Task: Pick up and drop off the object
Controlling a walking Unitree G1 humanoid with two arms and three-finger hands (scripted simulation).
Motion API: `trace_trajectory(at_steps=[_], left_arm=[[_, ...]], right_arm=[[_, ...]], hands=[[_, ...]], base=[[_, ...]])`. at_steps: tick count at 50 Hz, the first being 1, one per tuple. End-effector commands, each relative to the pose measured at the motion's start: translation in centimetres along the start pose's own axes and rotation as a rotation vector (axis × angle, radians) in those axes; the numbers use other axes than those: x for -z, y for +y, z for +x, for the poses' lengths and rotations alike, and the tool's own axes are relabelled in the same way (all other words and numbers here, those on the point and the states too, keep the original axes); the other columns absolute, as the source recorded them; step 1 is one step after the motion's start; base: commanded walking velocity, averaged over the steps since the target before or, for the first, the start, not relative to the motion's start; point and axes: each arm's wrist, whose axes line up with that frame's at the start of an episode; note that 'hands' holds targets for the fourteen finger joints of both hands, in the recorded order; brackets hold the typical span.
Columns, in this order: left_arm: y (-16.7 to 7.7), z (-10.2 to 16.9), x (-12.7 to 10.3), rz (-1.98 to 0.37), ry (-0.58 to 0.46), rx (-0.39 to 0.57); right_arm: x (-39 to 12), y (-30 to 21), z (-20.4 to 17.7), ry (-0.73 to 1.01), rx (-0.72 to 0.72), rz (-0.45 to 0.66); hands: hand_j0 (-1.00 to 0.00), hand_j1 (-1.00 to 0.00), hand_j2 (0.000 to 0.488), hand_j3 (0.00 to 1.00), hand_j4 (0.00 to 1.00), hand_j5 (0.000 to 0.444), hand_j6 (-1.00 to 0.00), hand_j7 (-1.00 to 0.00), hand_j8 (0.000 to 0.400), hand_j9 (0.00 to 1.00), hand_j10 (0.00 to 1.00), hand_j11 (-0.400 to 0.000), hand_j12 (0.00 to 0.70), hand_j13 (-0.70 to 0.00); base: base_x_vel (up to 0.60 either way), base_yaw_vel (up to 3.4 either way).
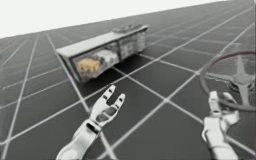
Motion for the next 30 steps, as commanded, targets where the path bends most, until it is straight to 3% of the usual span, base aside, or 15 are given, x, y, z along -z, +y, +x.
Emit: trace_trajectory(at_steps=[1,30], left_arm=[[0.61,-0.35,-0.17,-0.024,-0.013,0.001],[0.61,-0.35,-0.17,-0.024,-0.013,0.001]], right_arm=[[-0.57,1.54,-0.51,-0.029,-0.053,-0.005],[-0.57,1.54,-0.51,-0.029,-0.053,-0.005]], hands=[[0.0,0.0,0.0,1.0,1.0,0.0,0.0,0.0,0.0,1.0,1.0,-0.4,0.0,-0.7],[0.0,0.0,0.0,1.0,1.0,0.0,0.0,0.0,0.0,1.0,1.0,-0.4,0.0,-0.7]], base=[[0.57,0.05],[0.58,0.04]])
